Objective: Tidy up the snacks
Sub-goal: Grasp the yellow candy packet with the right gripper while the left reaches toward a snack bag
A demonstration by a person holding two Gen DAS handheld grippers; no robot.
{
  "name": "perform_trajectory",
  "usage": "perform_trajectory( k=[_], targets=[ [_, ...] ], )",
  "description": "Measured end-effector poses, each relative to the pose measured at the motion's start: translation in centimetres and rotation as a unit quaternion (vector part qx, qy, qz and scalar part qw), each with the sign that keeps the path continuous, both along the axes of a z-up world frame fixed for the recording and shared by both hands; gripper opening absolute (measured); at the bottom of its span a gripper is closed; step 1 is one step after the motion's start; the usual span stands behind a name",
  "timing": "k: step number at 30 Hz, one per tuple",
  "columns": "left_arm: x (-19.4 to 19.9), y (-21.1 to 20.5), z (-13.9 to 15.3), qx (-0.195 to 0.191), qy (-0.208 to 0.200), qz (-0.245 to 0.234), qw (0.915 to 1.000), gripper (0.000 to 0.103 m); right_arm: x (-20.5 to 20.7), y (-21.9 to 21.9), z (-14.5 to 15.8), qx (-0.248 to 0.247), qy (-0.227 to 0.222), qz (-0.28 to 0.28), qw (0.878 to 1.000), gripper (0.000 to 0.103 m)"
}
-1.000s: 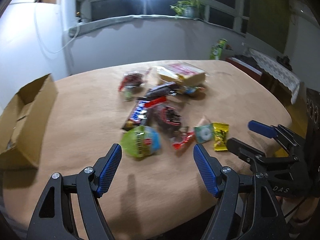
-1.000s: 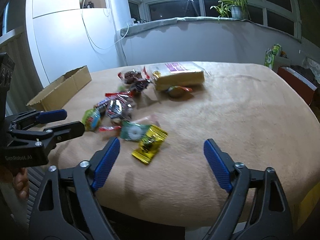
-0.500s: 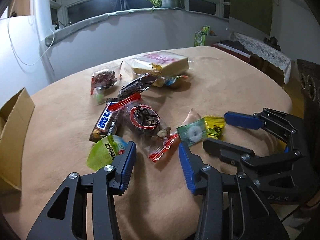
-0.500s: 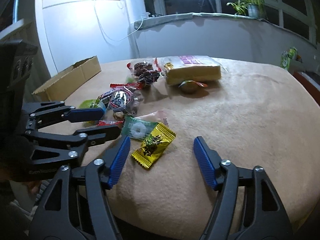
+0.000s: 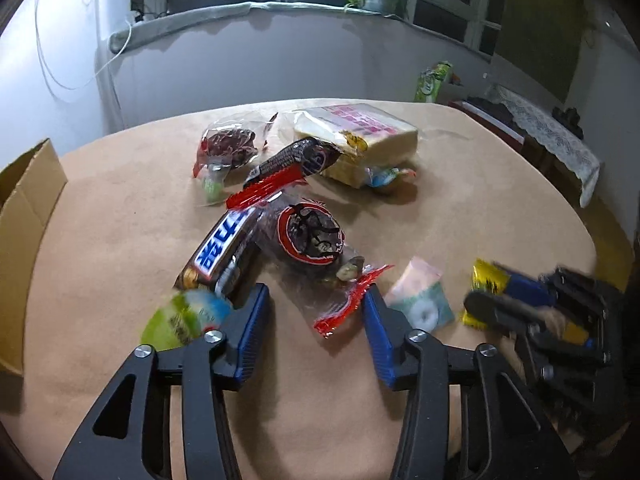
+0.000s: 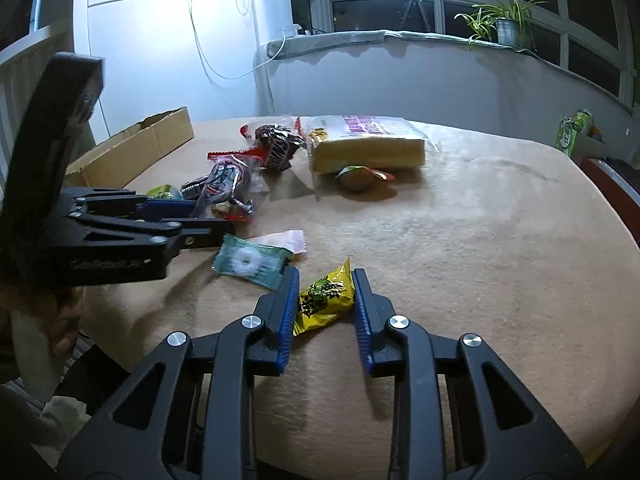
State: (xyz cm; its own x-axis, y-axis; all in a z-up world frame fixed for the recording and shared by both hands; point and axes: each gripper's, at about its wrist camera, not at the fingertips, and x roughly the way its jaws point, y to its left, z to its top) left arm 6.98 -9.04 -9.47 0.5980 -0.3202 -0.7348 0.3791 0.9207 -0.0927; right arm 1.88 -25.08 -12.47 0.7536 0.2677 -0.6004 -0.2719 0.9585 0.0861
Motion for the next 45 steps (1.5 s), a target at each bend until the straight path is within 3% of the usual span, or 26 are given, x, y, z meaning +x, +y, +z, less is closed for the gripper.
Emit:
perform_trajectory(
  k=[4,13,15,24,28,33,38,45],
  targets=[
    [1.1,-0.2,0.3,-0.024,0.012,0.016,0.9995,0.064,-0.2,-0.2,0.0,0.001,0.001,-0.002,1.000,0.027],
    [2.8,0.1,0.5,-0.096,0.067,0.040,0.9923,0.069,-0.1,-0.6,-0.1,0.013,0.003,-0.003,1.000,0.027],
    [2.6,-0.1,0.5,-0.102,0.070,0.039,0.9915,0.075,0.0,-0.7,-0.1,0.015,0.003,-0.004,1.000,0.027],
    [4.0,-1.1,0.7,-0.130,0.085,0.049,0.9866,0.075,-0.1,-0.8,-0.1,0.020,0.004,-0.005,1.000,0.027],
    [4.9,-2.0,0.7,-0.103,0.090,0.065,0.9884,0.075,-0.1,-0.9,-0.2,0.022,0.004,-0.006,1.000,0.027],
    [4.2,-1.6,1.2,-0.141,0.125,0.075,0.9793,0.075,-0.1,-1.0,-0.2,0.025,0.005,-0.005,1.000,0.027],
    [3.5,-1.9,2.5,-0.123,0.087,0.083,0.9851,0.075,-0.1,-1.1,-0.3,0.028,0.004,-0.005,1.000,0.027],
    [5.5,-5.0,1.2,-0.042,0.035,0.064,0.9964,0.083,-0.2,-1.1,-0.3,0.031,0.003,-0.003,1.000,0.027]
  ],
)
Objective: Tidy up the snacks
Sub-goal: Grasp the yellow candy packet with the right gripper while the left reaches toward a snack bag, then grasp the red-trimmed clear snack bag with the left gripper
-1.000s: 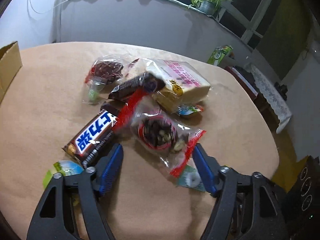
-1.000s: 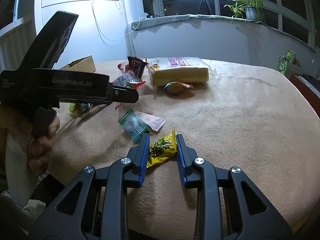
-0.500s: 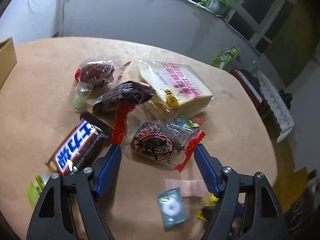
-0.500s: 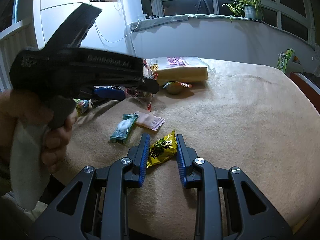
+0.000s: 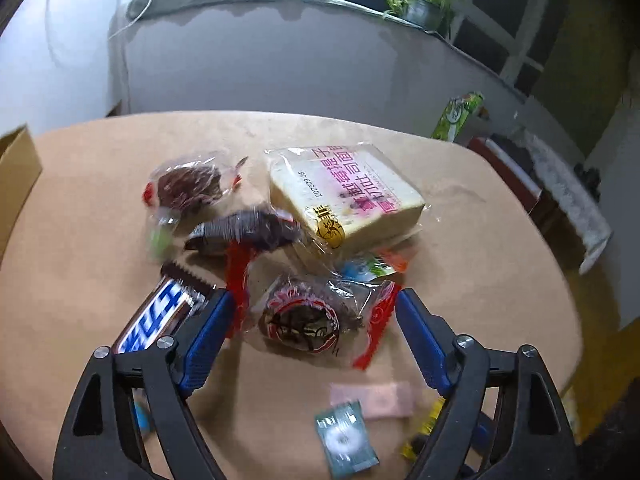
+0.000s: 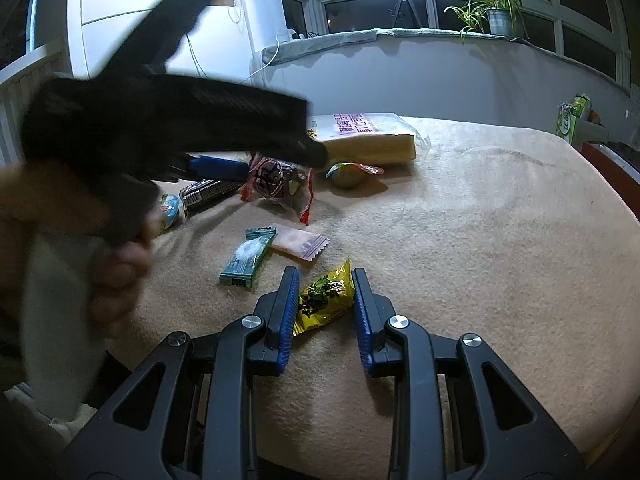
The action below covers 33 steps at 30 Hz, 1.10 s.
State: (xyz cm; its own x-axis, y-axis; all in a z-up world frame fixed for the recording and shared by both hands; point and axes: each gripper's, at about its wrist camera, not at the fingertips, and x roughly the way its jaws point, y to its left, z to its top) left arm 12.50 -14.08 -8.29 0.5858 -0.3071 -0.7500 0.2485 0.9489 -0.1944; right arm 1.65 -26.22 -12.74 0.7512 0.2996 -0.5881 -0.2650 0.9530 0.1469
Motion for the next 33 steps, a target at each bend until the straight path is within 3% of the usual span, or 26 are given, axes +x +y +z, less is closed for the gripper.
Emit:
perform_trajectory(
  k=[3,13,17,20,22,23,26,28,29,33],
  targets=[
    [0.0,-0.7,-0.3,0.026,-0.021,-0.020,0.9992,0.075,0.0,-0.1,0.0,0.002,0.000,-0.001,1.000,0.027],
    [-0.6,-0.3,0.3,0.039,-0.047,-0.051,0.9968,0.047,-0.4,-0.7,0.5,0.011,-0.010,-0.012,1.000,0.026],
    [-0.8,0.9,0.3,0.023,-0.044,-0.051,0.9974,0.045,-0.5,-1.4,1.2,0.017,-0.019,-0.023,0.999,0.026],
    [-0.7,1.3,0.1,0.007,-0.036,-0.039,0.9986,0.049,-0.4,-1.7,1.5,0.017,-0.019,-0.028,0.999,0.026],
    [-0.5,1.6,0.0,-0.003,-0.027,-0.033,0.9991,0.063,-0.4,-1.8,1.5,0.018,-0.016,-0.030,0.999,0.026],
    [-0.3,1.5,-0.2,0.005,-0.018,-0.031,0.9994,0.079,-0.4,-1.8,1.5,0.018,-0.015,-0.030,0.999,0.026],
    [0.2,0.9,-1.3,0.037,0.003,-0.037,0.9986,0.082,-0.5,-1.7,1.5,0.017,-0.013,-0.028,0.999,0.026],
    [0.4,0.6,-1.4,0.036,0.003,-0.044,0.9984,0.079,-0.5,-1.7,1.4,0.018,-0.013,-0.028,0.999,0.026],
    [0.5,0.5,-1.4,0.035,0.001,-0.045,0.9984,0.057,-0.5,-1.7,1.4,0.018,-0.013,-0.029,0.999,0.026],
    [0.5,0.4,-1.3,0.040,-0.007,-0.052,0.9978,0.049,-0.6,-1.8,1.4,0.020,-0.012,-0.031,0.999,0.026]
  ],
)
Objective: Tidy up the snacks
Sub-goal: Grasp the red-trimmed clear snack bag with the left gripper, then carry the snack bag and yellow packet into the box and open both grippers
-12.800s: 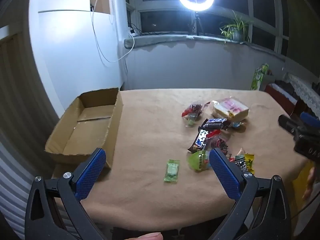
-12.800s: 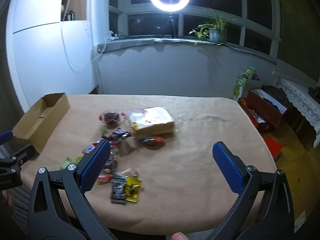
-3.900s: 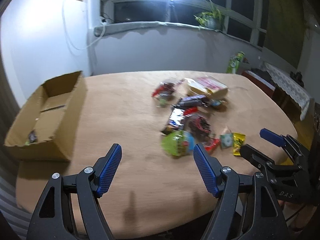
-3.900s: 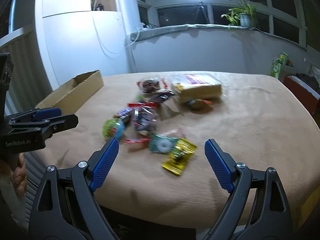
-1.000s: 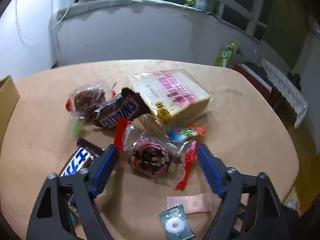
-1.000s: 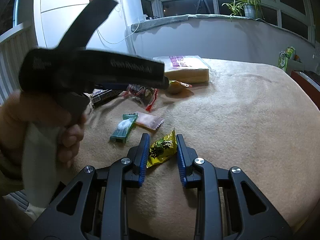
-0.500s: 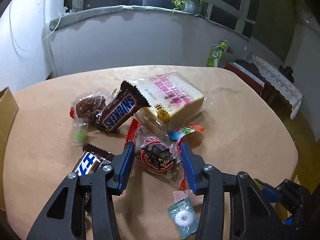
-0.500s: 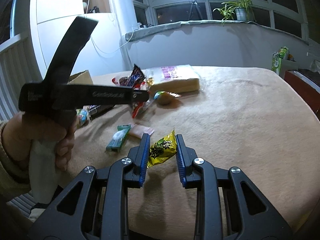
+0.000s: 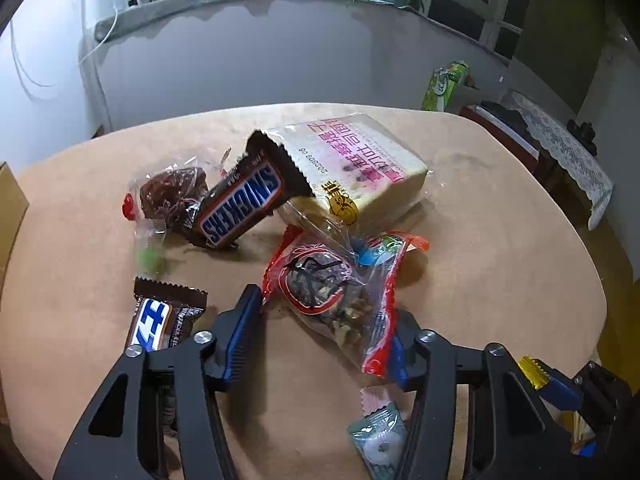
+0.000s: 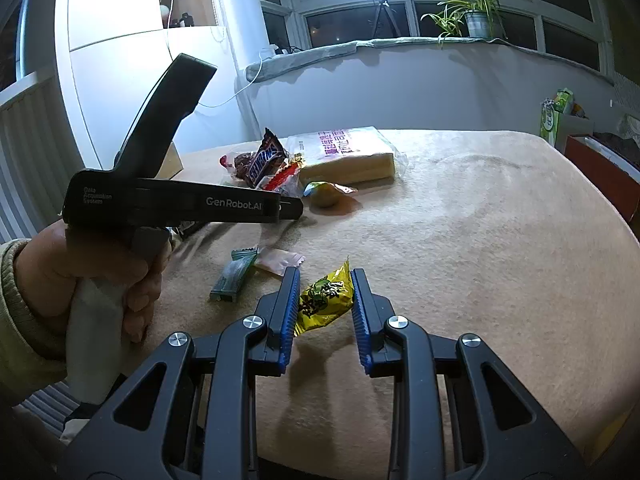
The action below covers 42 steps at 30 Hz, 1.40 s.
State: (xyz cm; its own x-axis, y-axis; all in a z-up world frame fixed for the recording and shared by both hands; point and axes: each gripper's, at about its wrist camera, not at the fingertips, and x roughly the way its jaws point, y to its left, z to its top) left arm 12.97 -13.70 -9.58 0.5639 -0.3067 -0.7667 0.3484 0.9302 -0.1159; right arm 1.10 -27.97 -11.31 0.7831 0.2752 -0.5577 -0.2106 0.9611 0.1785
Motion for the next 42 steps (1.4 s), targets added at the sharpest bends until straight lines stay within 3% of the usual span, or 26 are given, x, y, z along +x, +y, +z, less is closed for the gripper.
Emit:
perform_trajectory(
  k=[3,10,26,35,42],
  targets=[
    [-0.5,0.6,0.5,-0.005,-0.014,0.003,0.9999,0.042,-0.1,-0.1,0.0,0.000,0.001,-0.003,1.000,0.026],
    [-2.4,2.6,1.8,-0.040,-0.049,0.016,0.9979,0.041,-0.5,-0.2,0.7,0.003,-0.009,-0.010,1.000,0.026],
    [-8.4,8.4,7.8,-0.075,-0.128,0.036,0.9883,0.041,-0.8,1.3,4.7,-0.020,-0.048,-0.022,0.998,0.026],
    [-10.9,15.7,9.1,-0.084,-0.154,0.100,0.9794,0.041,0.4,6.2,7.2,-0.040,-0.066,0.011,0.997,0.026],
    [-11.7,22.2,9.1,-0.077,-0.169,0.164,0.9688,0.041,2.2,13.4,8.6,-0.044,-0.072,0.069,0.994,0.026]
  ],
)
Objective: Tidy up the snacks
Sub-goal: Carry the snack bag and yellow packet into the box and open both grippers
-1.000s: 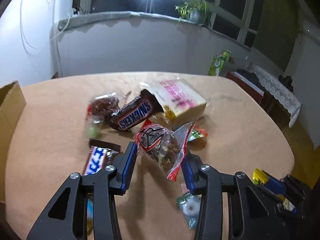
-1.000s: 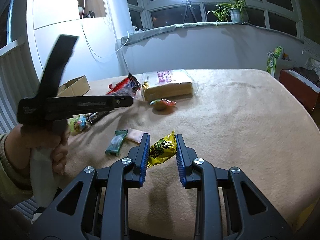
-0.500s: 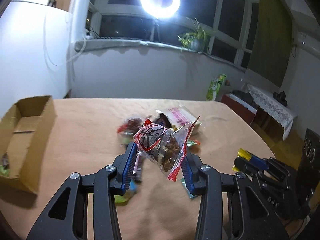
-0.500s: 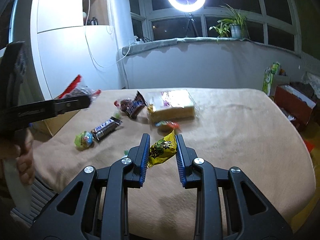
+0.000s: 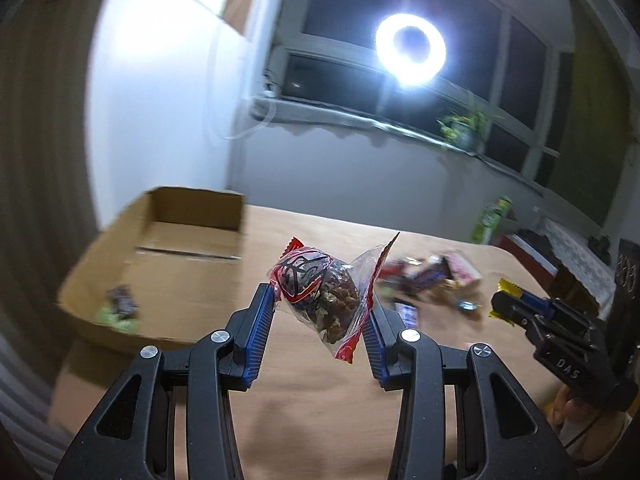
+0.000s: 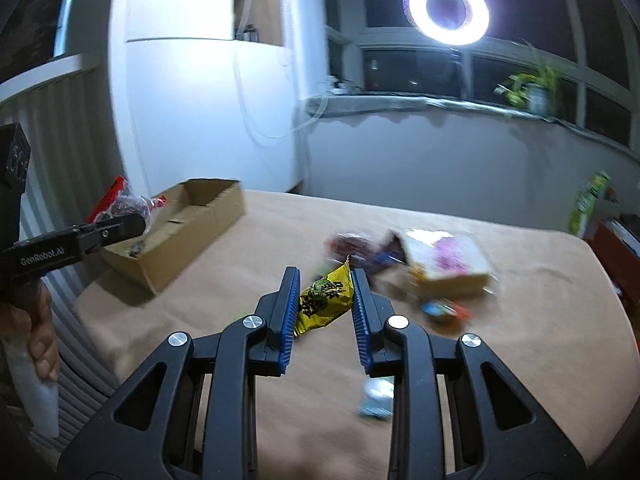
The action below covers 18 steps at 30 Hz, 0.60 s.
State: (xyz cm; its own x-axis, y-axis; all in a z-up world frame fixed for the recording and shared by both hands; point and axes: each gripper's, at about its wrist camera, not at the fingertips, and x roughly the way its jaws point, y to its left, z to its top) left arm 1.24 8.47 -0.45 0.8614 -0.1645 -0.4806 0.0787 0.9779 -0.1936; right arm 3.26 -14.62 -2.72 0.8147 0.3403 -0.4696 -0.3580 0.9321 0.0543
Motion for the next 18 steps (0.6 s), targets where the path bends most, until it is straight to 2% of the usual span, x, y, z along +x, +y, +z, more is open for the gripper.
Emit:
perform_trajectory(
  k=[10,16,18],
  targets=[
    [0.5,8.9,-1.1,-0.005,0.006,0.082,0.9966,0.041,3.0,12.3,0.8,-0.015,-0.006,0.108,0.994,0.026],
    [2.2,12.1,-2.8,-0.006,0.027,0.098,0.9948,0.041,5.8,19.1,1.7,-0.013,-0.020,0.167,0.986,0.027],
    [2.8,12.8,-3.4,-0.006,0.039,0.100,0.9942,0.044,6.6,20.9,1.9,-0.010,-0.023,0.182,0.983,0.027]
  ],
)
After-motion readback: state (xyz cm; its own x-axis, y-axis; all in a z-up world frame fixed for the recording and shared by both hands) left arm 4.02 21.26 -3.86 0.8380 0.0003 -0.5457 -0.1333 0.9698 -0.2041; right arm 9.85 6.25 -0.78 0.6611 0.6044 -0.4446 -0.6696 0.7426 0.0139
